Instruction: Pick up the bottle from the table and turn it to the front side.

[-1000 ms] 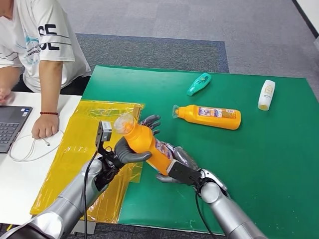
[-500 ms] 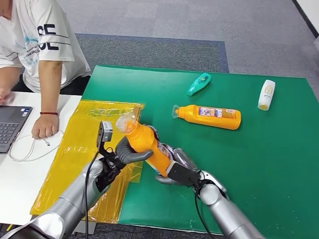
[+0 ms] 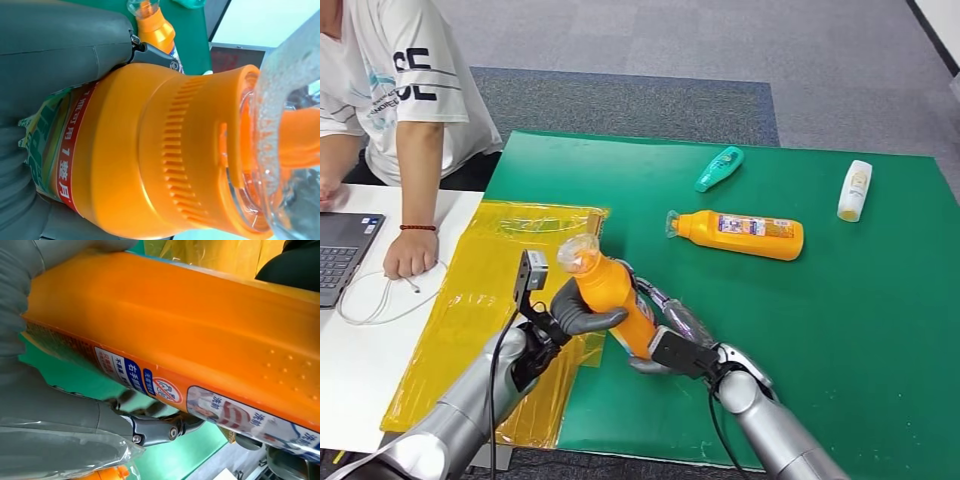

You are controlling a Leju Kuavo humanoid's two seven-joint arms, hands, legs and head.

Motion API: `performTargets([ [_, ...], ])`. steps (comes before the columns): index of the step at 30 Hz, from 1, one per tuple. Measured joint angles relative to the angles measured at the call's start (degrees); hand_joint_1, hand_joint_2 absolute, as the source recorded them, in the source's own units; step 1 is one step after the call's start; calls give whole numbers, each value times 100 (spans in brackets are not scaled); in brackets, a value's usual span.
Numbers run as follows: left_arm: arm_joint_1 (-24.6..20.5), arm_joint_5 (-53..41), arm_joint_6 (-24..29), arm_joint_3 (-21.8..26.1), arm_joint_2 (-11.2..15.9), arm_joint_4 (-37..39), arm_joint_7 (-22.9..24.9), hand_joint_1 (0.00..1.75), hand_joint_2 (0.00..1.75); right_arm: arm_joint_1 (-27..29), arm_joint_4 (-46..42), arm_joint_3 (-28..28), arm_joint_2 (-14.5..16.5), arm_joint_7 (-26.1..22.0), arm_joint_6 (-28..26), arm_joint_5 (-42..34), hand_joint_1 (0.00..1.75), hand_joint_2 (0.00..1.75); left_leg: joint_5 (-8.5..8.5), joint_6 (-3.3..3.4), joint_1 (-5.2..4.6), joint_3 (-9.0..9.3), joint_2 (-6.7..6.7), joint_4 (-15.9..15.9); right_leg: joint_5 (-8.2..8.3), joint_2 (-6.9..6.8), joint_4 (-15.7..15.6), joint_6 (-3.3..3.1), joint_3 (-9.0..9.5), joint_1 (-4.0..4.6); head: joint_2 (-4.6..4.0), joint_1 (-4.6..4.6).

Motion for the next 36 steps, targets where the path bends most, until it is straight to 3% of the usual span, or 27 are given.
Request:
performTargets([
  [22, 256, -688, 280, -7, 94, -202, -280, 175, 175, 14, 2, -109, 2, -64, 299, -502, 0, 175, 0, 0, 0, -1, 0, 0, 0, 0, 0, 0, -2, 0, 1, -1],
  [36, 424, -2564, 1798, -473, 300, -1149, -143, 175, 175, 210, -254, -1015, -55, -315, 1120, -1773, 0, 175, 0, 0, 0, 0, 1, 0, 1, 0, 0, 0, -2, 0, -1, 0],
])
